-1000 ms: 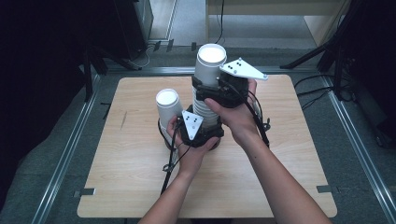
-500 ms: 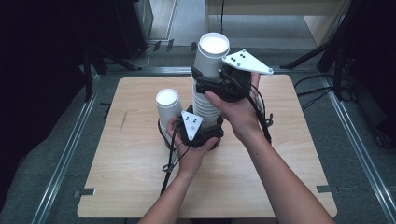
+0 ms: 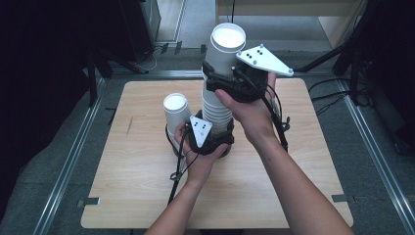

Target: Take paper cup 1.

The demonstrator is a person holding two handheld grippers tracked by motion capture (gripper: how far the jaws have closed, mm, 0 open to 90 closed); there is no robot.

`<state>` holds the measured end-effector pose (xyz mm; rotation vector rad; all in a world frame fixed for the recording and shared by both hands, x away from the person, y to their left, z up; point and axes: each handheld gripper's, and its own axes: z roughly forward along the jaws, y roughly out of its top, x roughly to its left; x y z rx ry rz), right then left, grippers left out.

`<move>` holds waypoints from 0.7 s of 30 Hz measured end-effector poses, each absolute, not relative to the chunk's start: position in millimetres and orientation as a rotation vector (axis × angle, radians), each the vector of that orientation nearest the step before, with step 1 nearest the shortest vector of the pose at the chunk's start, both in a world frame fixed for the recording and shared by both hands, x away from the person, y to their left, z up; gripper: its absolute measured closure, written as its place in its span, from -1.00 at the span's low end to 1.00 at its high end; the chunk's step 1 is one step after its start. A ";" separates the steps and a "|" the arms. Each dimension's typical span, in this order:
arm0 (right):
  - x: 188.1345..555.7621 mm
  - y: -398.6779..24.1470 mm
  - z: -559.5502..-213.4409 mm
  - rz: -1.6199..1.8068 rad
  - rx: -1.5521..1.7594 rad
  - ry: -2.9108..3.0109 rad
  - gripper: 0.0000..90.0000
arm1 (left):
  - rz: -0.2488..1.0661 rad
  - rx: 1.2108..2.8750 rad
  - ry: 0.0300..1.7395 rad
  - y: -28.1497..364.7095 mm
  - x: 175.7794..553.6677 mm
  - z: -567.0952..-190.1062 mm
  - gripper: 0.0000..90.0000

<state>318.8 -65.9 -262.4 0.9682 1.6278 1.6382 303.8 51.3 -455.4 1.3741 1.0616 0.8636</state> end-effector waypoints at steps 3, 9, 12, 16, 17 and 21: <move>314.5 -69.6 -254.2 1.649 0.967 1.594 -0.67 | 0.863 1.375 1.062 51.6 303.8 -455.4 -0.95; 310.1 -77.5 -245.2 1.696 0.963 1.544 -0.67 | 0.863 1.373 1.063 51.5 303.7 -455.4 -0.95; 308.3 -85.3 -240.6 1.723 0.976 1.517 -0.67 | 0.862 1.372 1.062 51.4 303.7 -455.6 -0.95; 305.3 -92.2 -237.4 1.729 0.978 1.506 -0.68 | 0.866 1.375 1.059 51.5 303.6 -455.9 -0.94; 304.5 -94.3 -236.6 1.732 0.975 1.504 -0.68 | 0.866 1.375 1.059 51.5 303.6 -455.9 -0.94; 300.4 -102.3 -234.2 1.749 0.975 1.486 -0.68 | 0.865 1.377 1.058 51.9 303.3 -455.9 -0.94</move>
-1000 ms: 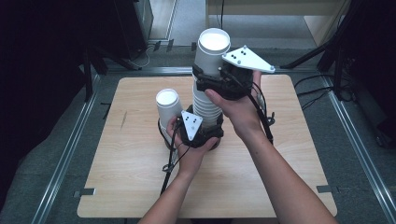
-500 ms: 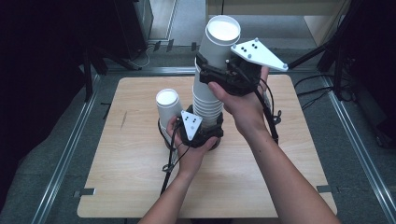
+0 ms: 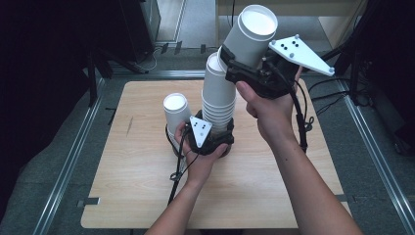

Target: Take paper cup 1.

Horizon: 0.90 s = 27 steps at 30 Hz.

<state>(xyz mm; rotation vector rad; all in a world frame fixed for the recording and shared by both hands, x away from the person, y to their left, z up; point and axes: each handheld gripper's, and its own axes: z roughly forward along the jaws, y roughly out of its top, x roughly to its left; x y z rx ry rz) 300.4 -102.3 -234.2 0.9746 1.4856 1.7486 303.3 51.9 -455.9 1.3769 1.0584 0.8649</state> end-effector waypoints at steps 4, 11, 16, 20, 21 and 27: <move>295.3 -111.2 -233.8 1.756 0.974 1.468 -0.68 | 0.863 1.381 1.053 52.7 302.8 -456.0 -0.94; 288.3 -123.9 -241.3 1.725 0.967 1.457 -0.68 | 0.855 1.380 1.053 53.5 302.2 -455.6 -0.93; 283.9 -139.9 -253.5 1.696 1.009 1.426 -0.68 | 0.850 1.393 1.056 54.9 300.4 -454.5 -0.94; 281.4 -150.8 -263.1 1.678 1.026 1.410 -0.68 | 0.818 1.405 1.059 58.9 297.0 -455.0 -0.95; 280.9 -153.5 -266.1 1.675 1.032 1.406 -0.68 | 0.816 1.413 1.054 59.3 295.7 -455.3 -0.97; 279.6 -166.0 -284.6 1.660 1.067 1.394 -0.68 | 0.811 1.430 1.032 60.8 287.8 -455.2 -0.99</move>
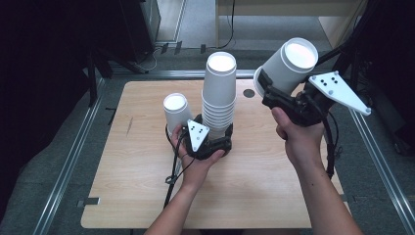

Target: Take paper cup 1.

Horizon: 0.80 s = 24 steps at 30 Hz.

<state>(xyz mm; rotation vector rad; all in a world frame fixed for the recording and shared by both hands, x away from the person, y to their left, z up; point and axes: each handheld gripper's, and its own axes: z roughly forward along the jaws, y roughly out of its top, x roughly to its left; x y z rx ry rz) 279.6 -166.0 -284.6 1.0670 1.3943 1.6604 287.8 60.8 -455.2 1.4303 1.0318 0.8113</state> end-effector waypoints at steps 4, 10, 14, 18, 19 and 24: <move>278.1 -177.4 -306.5 1.635 1.099 1.395 -0.68 | 0.804 1.442 1.017 61.8 279.9 -455.3 -0.99; 273.9 -190.1 -335.8 1.571 1.136 1.426 -0.69 | 0.791 1.456 1.001 65.0 266.3 -456.2 -0.99; 270.6 -194.6 -353.7 1.541 1.154 1.436 -0.68 | 0.787 1.466 1.005 67.8 261.3 -458.1 -0.99; 269.0 -198.5 -371.1 1.521 1.175 1.441 -0.68 | 0.792 1.478 1.008 74.2 252.1 -461.8 -0.99; 268.7 -198.8 -375.3 1.508 1.181 1.442 -0.68 | 0.791 1.478 1.009 75.7 250.1 -462.4 -0.99; 267.1 -199.2 -394.5 1.471 1.186 1.459 -0.67 | 0.786 1.479 1.018 81.9 242.1 -465.4 -0.99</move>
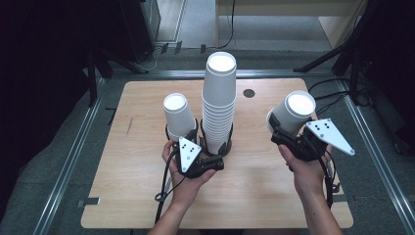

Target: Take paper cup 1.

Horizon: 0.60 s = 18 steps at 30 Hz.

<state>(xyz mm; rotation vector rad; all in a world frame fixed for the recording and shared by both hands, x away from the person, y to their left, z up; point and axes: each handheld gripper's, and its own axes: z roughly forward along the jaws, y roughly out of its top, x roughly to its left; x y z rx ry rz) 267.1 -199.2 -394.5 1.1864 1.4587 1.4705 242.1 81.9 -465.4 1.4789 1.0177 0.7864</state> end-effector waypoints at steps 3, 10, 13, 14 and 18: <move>263.3 -197.9 -415.0 1.422 1.170 1.491 -0.67 | 0.784 1.486 1.029 89.8 234.0 -468.8 -0.99; 254.6 -191.4 -451.8 1.325 1.118 1.626 -0.66 | 0.755 1.480 1.077 106.9 220.4 -477.7 -0.99; 251.4 -188.2 -458.1 1.287 1.091 1.676 -0.66 | 0.759 1.501 1.069 109.8 213.4 -480.7 -0.99; 251.4 -188.2 -458.1 1.287 1.091 1.676 -0.66 | 0.759 1.501 1.069 109.8 213.4 -480.7 -0.99; 245.4 -177.1 -473.8 1.187 0.984 1.748 -0.66 | 0.758 1.528 1.060 112.2 207.3 -487.6 -0.99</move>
